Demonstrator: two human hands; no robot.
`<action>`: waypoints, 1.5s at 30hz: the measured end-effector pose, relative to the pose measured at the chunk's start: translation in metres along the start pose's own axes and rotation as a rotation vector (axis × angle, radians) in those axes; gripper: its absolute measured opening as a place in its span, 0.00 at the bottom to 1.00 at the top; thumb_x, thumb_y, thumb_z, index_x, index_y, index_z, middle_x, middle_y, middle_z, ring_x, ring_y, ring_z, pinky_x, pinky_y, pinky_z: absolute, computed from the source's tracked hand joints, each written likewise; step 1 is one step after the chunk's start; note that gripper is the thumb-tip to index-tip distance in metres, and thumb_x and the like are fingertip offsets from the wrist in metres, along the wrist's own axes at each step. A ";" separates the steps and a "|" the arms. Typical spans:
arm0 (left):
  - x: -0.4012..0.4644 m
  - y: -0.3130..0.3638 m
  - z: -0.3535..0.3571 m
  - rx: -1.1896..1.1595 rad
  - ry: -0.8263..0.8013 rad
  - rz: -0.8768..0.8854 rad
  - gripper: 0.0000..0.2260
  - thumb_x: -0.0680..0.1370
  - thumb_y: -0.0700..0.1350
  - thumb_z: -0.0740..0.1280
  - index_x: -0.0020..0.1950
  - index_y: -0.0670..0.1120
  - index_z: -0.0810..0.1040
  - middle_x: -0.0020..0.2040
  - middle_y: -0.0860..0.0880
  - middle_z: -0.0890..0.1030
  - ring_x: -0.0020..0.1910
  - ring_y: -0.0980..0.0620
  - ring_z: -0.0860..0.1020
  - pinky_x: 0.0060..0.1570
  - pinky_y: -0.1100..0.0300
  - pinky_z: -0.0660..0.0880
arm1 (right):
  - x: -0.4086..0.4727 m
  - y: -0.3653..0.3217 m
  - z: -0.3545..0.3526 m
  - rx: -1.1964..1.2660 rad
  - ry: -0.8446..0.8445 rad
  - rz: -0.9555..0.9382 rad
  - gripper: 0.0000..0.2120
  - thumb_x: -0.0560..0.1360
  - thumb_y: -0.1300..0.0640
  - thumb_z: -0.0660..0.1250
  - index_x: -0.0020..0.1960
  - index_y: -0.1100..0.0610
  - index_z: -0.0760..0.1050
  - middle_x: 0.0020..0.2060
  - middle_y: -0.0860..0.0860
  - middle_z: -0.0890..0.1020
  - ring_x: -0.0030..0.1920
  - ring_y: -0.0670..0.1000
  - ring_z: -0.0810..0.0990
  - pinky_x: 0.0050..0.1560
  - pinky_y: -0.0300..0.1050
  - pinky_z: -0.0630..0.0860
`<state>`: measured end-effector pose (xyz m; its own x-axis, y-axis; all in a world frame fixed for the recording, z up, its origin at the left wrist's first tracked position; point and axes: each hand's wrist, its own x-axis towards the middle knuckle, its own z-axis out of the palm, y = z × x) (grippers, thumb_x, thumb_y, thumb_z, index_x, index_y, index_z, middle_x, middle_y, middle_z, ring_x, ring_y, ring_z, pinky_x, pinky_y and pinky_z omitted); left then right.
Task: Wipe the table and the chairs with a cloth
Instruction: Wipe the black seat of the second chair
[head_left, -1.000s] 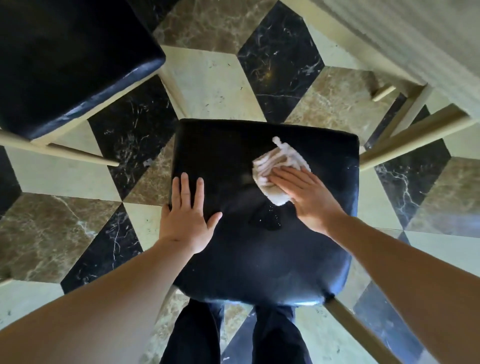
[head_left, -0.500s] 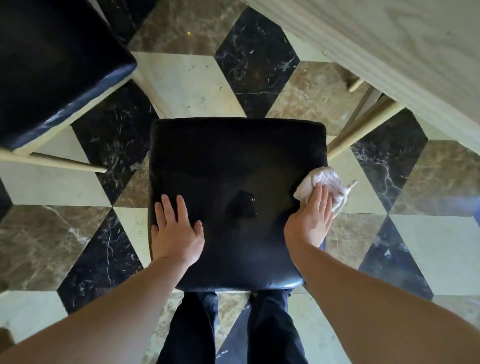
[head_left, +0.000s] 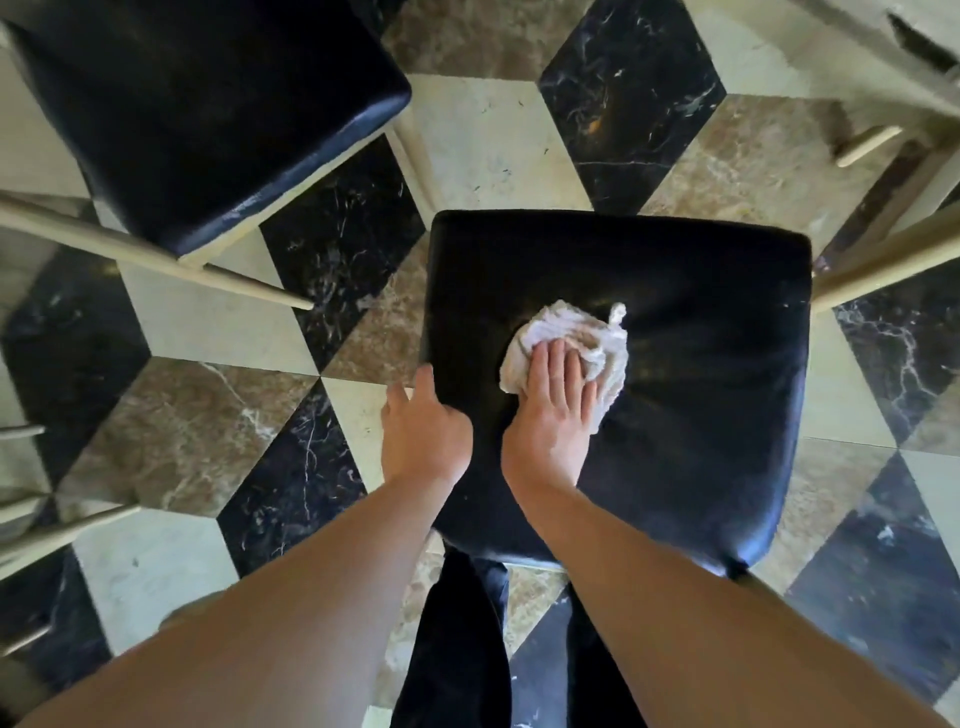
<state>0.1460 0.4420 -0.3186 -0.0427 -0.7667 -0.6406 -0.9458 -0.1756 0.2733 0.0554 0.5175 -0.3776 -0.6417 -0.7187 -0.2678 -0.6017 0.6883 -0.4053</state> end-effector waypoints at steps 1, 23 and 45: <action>0.007 0.004 -0.004 -0.049 0.026 -0.009 0.26 0.81 0.40 0.54 0.80 0.53 0.61 0.78 0.42 0.61 0.73 0.38 0.65 0.65 0.41 0.71 | 0.002 -0.009 0.005 -0.006 -0.011 -0.067 0.39 0.74 0.67 0.63 0.82 0.56 0.54 0.81 0.54 0.56 0.81 0.55 0.51 0.80 0.54 0.41; 0.151 0.072 -0.032 0.762 -0.114 0.909 0.33 0.82 0.67 0.48 0.81 0.61 0.35 0.82 0.47 0.31 0.81 0.45 0.34 0.79 0.42 0.42 | 0.053 0.085 -0.046 -0.469 -0.410 -1.276 0.37 0.72 0.61 0.64 0.80 0.52 0.60 0.79 0.49 0.63 0.79 0.53 0.58 0.78 0.58 0.44; 0.137 0.048 0.000 0.880 -0.105 1.116 0.51 0.66 0.81 0.54 0.80 0.62 0.34 0.81 0.44 0.29 0.78 0.35 0.28 0.70 0.23 0.37 | -0.069 0.091 -0.011 -0.504 -0.596 -1.389 0.36 0.74 0.50 0.69 0.79 0.46 0.61 0.79 0.44 0.63 0.80 0.50 0.57 0.78 0.56 0.48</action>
<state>0.0952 0.3283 -0.3935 -0.8729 -0.1903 -0.4493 -0.2879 0.9443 0.1594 0.0396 0.6307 -0.3862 0.7121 -0.6390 -0.2907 -0.7015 -0.6317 -0.3299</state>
